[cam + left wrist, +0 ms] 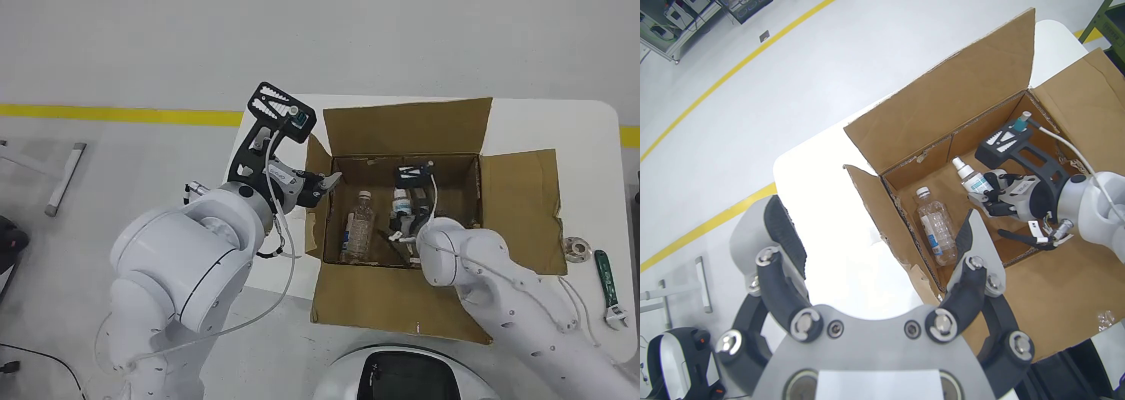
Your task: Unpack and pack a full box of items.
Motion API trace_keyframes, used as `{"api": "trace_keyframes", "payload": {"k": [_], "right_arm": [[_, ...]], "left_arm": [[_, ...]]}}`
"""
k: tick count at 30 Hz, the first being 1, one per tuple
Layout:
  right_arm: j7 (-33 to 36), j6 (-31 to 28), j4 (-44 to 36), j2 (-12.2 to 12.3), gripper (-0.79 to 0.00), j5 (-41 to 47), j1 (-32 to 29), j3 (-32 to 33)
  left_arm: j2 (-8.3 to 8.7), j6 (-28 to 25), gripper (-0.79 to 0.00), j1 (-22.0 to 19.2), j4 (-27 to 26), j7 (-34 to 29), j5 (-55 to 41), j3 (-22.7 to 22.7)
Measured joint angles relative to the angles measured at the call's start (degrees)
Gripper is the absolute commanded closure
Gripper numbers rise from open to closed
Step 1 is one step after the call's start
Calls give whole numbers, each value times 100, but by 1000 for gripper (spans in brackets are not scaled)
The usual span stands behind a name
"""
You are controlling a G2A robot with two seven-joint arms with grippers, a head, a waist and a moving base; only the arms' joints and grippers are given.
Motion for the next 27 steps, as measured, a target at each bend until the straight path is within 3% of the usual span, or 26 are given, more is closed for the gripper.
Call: {"api": "trace_keyframes", "payload": {"k": [7, 12, 19, 22, 23, 24, 27], "right_arm": [[77, -262, -27, -44, -776, 121, 22, 64], [100, -521, -858, 54, -785, 95, -390, 615], [252, -1379, -2833, 292, -785, 249, -1498, 2452], [96, -1915, -3138, 361, -785, 410, -1809, 3417], [7, -2098, -3125, 379, -723, 469, -1848, 3714], [-59, -2284, -3113, 398, -379, 541, -1886, 4014], [-151, -3000, -3104, 471, -135, 662, -2100, 5161]], "left_arm": [[0, 0, -785, 0, 0, 0, 0, 0], [0, 0, -785, 0, 0, 0, 0, 0], [0, 0, -785, 0, 0, 0, 0, 0], [0, 0, -785, 0, 0, 0, 0, 0], [0, 0, -785, 0, 0, 0, 0, 0], [0, 0, -785, 0, 0, 0, 0, 0], [0, 0, -785, 0, 0, 0, 0, 0]]}}
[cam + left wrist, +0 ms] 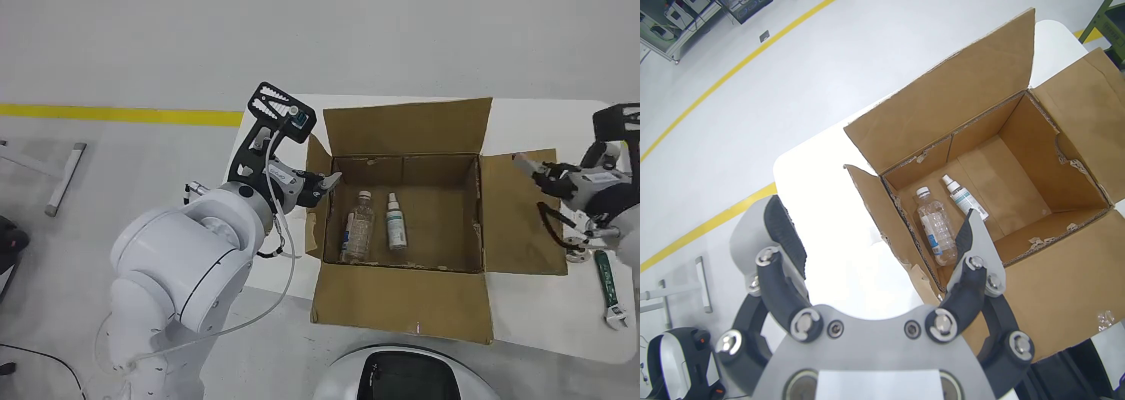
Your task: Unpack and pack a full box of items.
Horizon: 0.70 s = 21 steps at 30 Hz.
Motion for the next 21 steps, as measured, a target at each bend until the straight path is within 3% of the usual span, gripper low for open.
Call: {"api": "trace_keyframes", "payload": {"k": [2, 7, 10, 15, 21], "right_arm": [[18, -389, -1, 36, 0, 35, -172, 635], [112, -1374, -1, 87, 0, 281, -827, 2089], [180, -1717, 0, 81, 0, 386, -1285, 2556], [282, -2113, 136, 76, 0, 279, -1927, 2643], [260, -2123, 142, 75, 0, 247, -1955, 2632]], "left_arm": [[0, 0, -785, 0, 0, 0, 0, 0], [0, 0, -785, 0, 0, 0, 0, 0], [0, 0, -785, 0, 0, 0, 0, 0], [0, 0, -785, 0, 0, 0, 0, 0], [0, 0, -785, 0, 0, 0, 0, 0]]}}
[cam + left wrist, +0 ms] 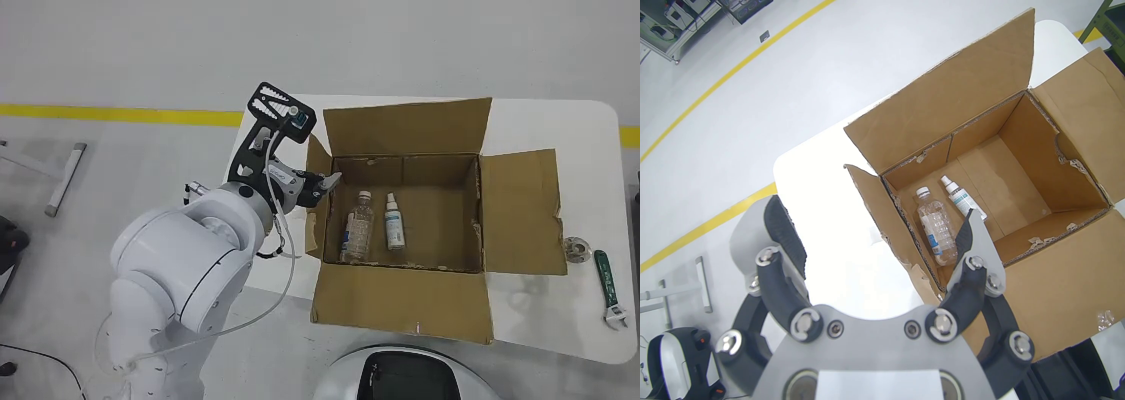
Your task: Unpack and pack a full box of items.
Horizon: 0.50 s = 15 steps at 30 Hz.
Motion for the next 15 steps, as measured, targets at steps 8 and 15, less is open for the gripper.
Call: {"api": "trace_keyframes", "payload": {"k": [8, 15], "right_arm": [[-63, -16, 96, 13, 0, 40, -184, -307], [1173, 276, 688, 202, 0, -261, 575, -926]], "left_arm": [[0, 0, -785, 0, 0, 0, 0, 0], [0, 0, -785, 0, 0, 0, 0, 0]]}}
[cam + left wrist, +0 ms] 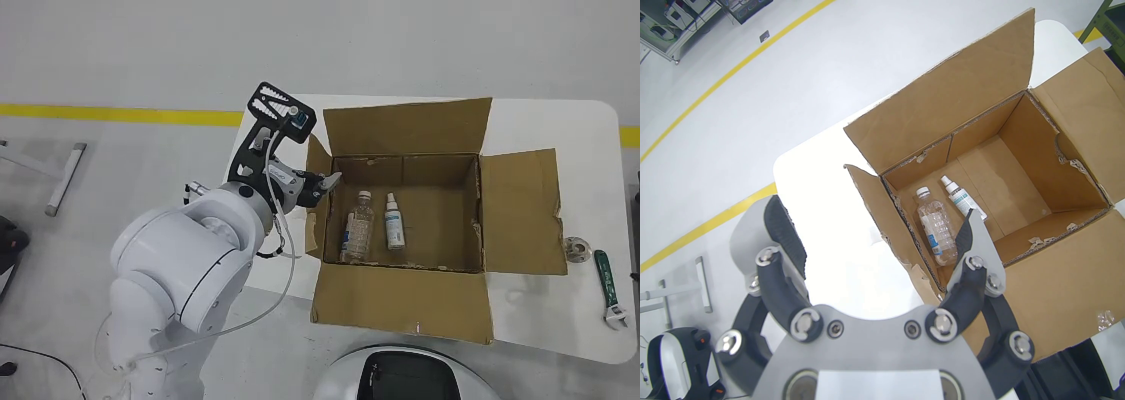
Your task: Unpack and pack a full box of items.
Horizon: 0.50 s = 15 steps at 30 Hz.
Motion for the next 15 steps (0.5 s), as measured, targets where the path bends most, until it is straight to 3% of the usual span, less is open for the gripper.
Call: {"api": "trace_keyframes", "payload": {"k": [1, 3, 6, 11, 15], "right_arm": [[278, -29, 161, 44, -3, -21, 224, -146], [660, -44, 420, 112, -172, -113, 579, -350], [942, -170, 907, 212, -172, -283, 1068, -714], [923, -219, 1588, 370, -296, -469, 1380, -1214], [923, -206, 1785, 464, -339, -451, 1436, -1478]], "left_arm": [[0, 0, -785, 0, 0, 0, 0, 0], [0, 0, -785, 0, 0, 0, 0, 0], [0, 0, -785, 0, 0, 0, 0, 0], [0, 0, -785, 0, 0, 0, 0, 0], [0, 0, -785, 0, 0, 0, 0, 0]]}}
